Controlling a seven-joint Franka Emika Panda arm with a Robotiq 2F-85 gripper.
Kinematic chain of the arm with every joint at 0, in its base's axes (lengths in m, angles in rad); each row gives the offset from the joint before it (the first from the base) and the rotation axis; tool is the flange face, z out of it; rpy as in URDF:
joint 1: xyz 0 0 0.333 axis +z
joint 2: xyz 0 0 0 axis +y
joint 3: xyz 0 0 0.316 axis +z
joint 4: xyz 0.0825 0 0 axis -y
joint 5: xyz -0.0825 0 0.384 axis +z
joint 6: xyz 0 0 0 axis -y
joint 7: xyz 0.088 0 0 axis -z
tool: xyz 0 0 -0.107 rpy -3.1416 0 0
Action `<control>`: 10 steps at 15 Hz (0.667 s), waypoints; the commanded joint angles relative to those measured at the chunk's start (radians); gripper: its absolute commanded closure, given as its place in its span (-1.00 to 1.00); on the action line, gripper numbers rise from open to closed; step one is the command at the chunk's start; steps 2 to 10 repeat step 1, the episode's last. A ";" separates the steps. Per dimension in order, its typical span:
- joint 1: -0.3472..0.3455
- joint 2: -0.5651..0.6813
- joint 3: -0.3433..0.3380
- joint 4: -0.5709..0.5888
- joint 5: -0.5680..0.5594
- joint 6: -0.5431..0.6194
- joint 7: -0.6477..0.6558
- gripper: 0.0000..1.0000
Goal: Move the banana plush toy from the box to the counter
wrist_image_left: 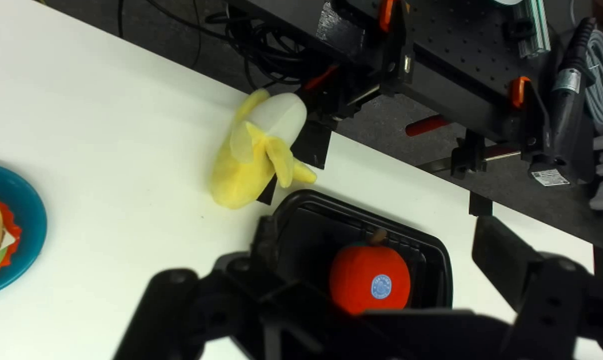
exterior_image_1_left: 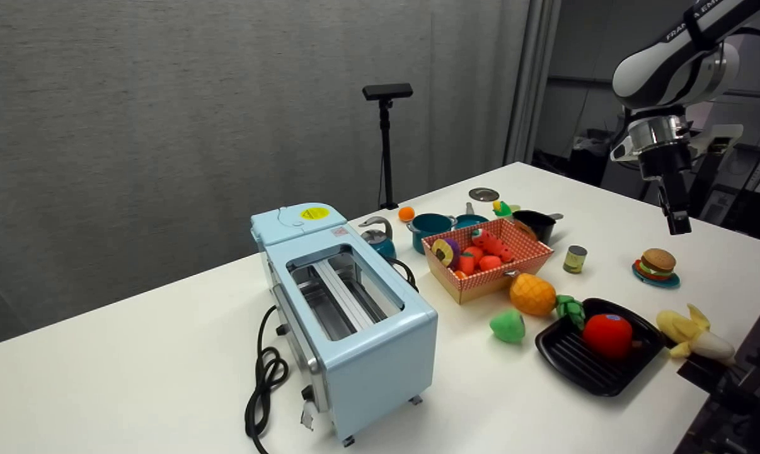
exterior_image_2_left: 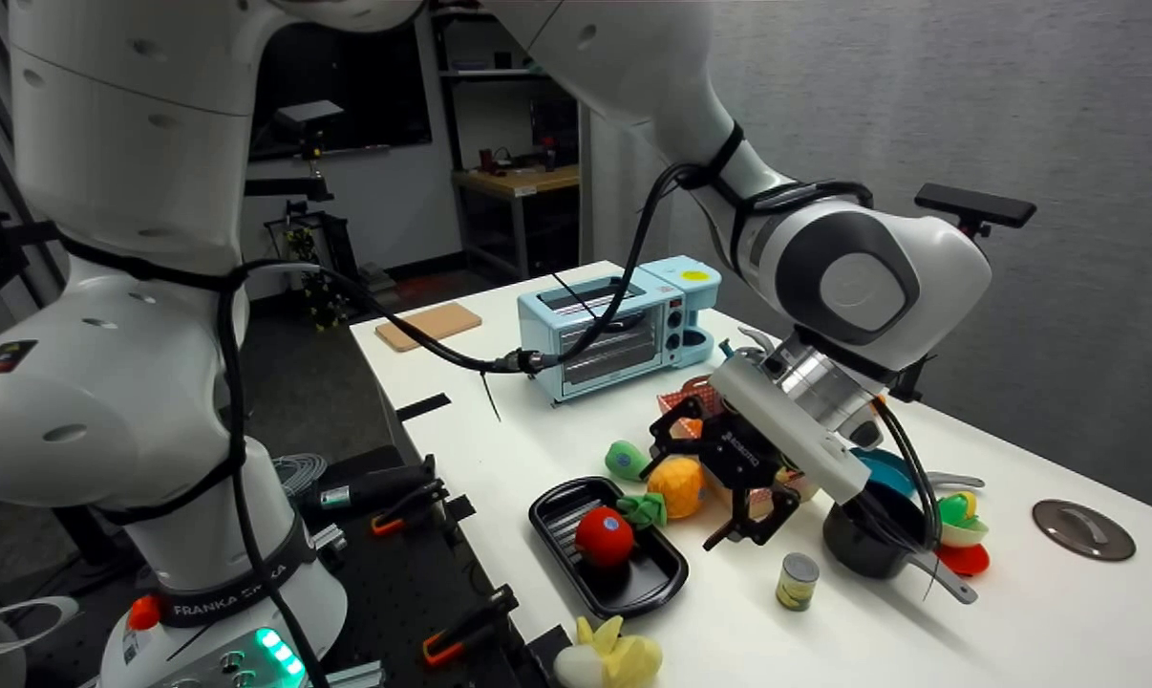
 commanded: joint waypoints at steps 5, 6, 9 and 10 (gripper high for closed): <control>-0.002 0.001 0.002 0.002 -0.001 -0.002 0.001 -1.00; -0.002 0.001 0.002 0.002 -0.001 -0.002 0.001 -1.00; -0.002 0.001 0.002 0.002 -0.001 -0.002 0.001 -1.00; -0.002 0.001 0.002 0.002 -0.001 -0.002 0.001 -1.00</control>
